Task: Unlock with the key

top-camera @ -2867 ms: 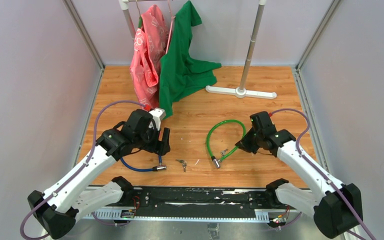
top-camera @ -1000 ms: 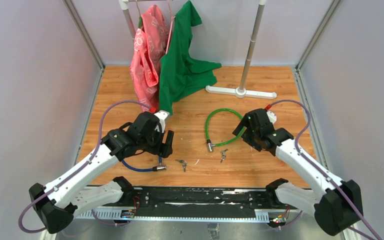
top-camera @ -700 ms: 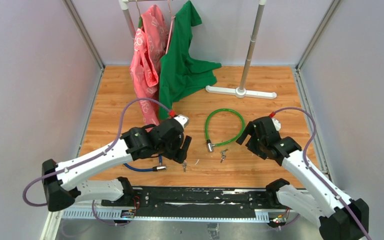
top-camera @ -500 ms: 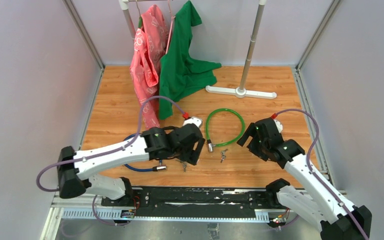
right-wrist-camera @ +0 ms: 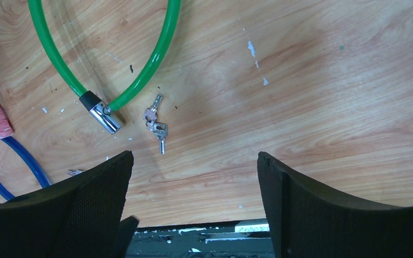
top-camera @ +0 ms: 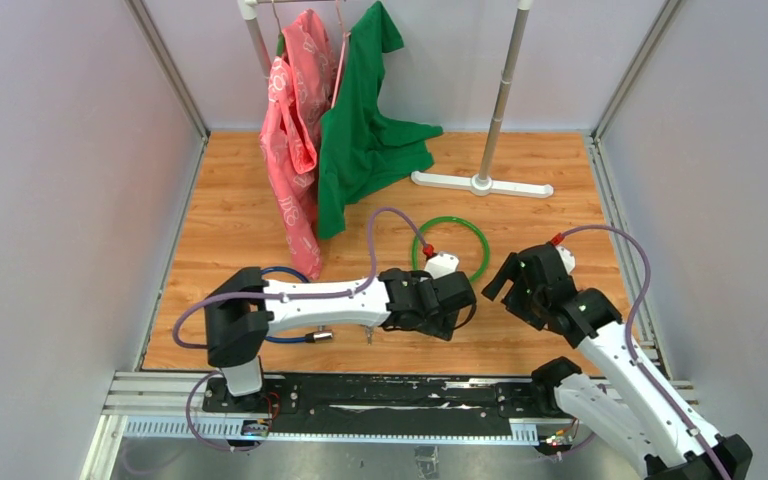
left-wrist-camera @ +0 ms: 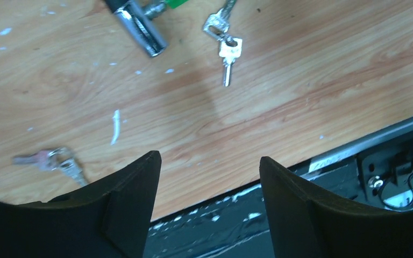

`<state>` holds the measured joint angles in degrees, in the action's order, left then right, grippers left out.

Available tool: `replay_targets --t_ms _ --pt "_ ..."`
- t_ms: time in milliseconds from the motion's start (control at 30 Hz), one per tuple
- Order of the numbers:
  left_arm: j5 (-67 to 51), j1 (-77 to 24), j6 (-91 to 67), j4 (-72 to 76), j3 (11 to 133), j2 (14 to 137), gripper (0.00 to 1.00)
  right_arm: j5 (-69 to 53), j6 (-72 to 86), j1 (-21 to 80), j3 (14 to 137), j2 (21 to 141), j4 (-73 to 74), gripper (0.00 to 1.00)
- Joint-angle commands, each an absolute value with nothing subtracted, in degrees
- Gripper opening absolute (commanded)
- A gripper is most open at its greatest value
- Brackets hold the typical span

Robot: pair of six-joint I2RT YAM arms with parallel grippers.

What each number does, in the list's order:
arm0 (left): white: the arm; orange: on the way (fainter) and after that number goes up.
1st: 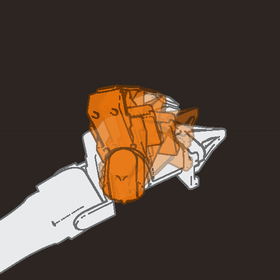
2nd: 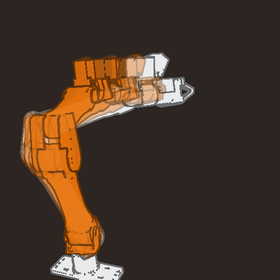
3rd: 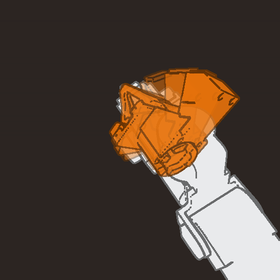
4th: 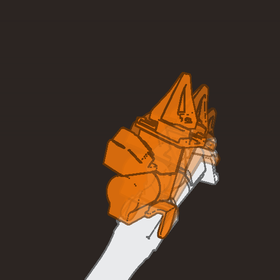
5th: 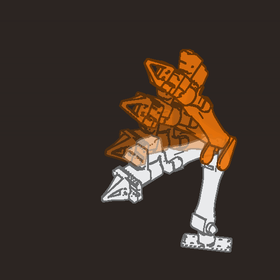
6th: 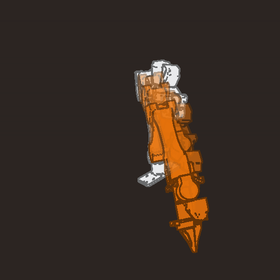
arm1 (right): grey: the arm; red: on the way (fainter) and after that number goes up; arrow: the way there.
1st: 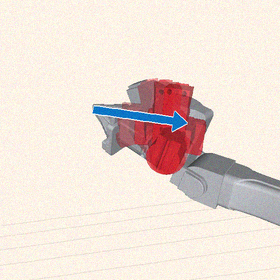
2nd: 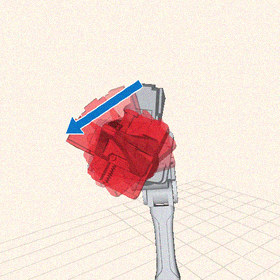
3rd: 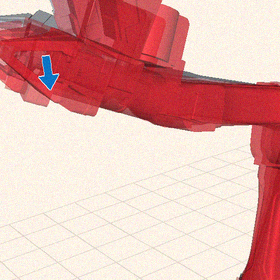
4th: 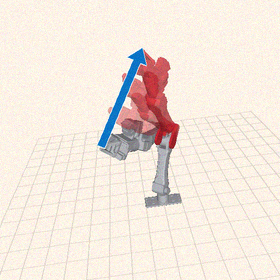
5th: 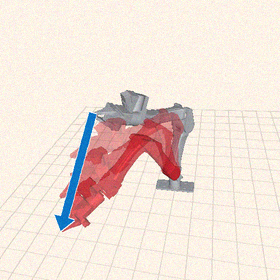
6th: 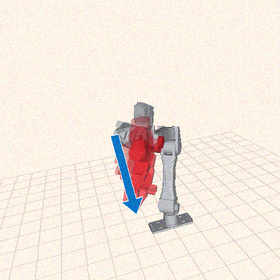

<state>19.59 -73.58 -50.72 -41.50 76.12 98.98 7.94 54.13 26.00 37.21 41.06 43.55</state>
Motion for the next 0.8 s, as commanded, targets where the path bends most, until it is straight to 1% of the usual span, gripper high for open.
replay_targets --t_ms 0,133,233,400,767 --pt "18.5 -73.8 -54.3 -33.2 77.6 102.9 0.72 10.9 52.9 25.7 37.8 38.9 47.7 0.88" --pt "19.1 -73.8 -55.8 -32.2 80.5 107.4 0.71 11.3 52.5 25.6 37.3 38.1 47.9 0.88" --pt "20.2 -73.7 -57.1 -32.4 82.5 110.5 0.69 11.2 52.1 25.6 37.0 38.0 47.9 0.88" --pt "23.2 -73.1 -58.7 -35.6 85.5 113.7 0.66 11.4 51.5 25.6 36.4 37.8 47.8 0.88" --pt "23.3 -69.9 -58.4 -36.6 88.5 119.1 0.59 10.7 51.1 25.6 34.3 38.4 45.6 0.87"
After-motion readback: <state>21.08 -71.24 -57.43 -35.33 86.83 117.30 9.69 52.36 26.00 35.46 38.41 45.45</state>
